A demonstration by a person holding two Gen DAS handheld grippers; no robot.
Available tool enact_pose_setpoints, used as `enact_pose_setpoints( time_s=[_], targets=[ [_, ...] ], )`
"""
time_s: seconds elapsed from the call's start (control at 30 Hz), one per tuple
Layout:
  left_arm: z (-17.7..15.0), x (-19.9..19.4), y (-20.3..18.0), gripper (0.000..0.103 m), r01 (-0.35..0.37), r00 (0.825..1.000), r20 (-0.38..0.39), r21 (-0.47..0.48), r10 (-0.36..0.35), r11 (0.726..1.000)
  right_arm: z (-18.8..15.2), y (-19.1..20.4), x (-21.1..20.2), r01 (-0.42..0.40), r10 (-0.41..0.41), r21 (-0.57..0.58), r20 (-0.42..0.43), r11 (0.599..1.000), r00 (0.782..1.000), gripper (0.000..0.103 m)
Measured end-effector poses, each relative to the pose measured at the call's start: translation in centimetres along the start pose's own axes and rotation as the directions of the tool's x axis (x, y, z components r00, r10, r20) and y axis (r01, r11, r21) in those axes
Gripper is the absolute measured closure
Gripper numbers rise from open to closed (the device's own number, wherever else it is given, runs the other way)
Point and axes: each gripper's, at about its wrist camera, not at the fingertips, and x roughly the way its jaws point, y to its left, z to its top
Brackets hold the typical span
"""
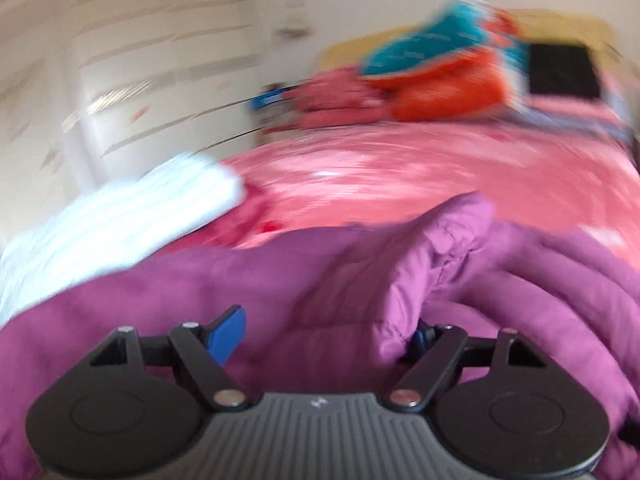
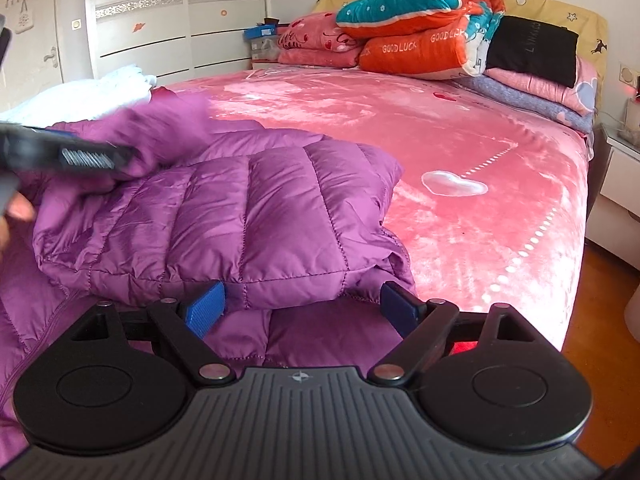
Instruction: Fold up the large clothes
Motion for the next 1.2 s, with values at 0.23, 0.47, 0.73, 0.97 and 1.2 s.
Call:
enact_pose_setpoints(
  time_s=[0.23,0.47,0.73,0.97,1.2],
  targets=[
    [-1.7,1.4,6.2,0.017,0.129,0.988,-0.048,-0.261,-0.146,0.957,0.1,0.4,0.7,-0.012,0.011,-0.038,-0.017,0.999,1.000,0.000],
    [-1.9,2.7,3.6,0.013,0.128,0.987,-0.078,-0.153,-0.141,0.980,0.2,1.3,1.1,-0.011,0.010,-0.086,-0.011,0.996,1.000,0.000],
    [-1.5,0.9,9.4,0.052,0.058,0.995,0.096,-0.510,-0.011,0.858,0.4,0.8,1.5,-0.017,0.017,-0.062,0.000,0.998,1.000,0.000],
    [-3.8,2.7,10.6,0.039,0.023,0.999,-0.015,-0.457,-0.034,0.889,0.6,0.9,2.2,-0.012,0.011,-0.084,-0.016,0.996,1.000,0.000],
    [-3.1,3.4,10.1,0.061,0.045,0.998,-0.023,-0.405,-0.059,0.913,1.1,1.2,3.3,0.019,-0.018,-0.085,0.002,0.996,1.000,0.000]
  ],
)
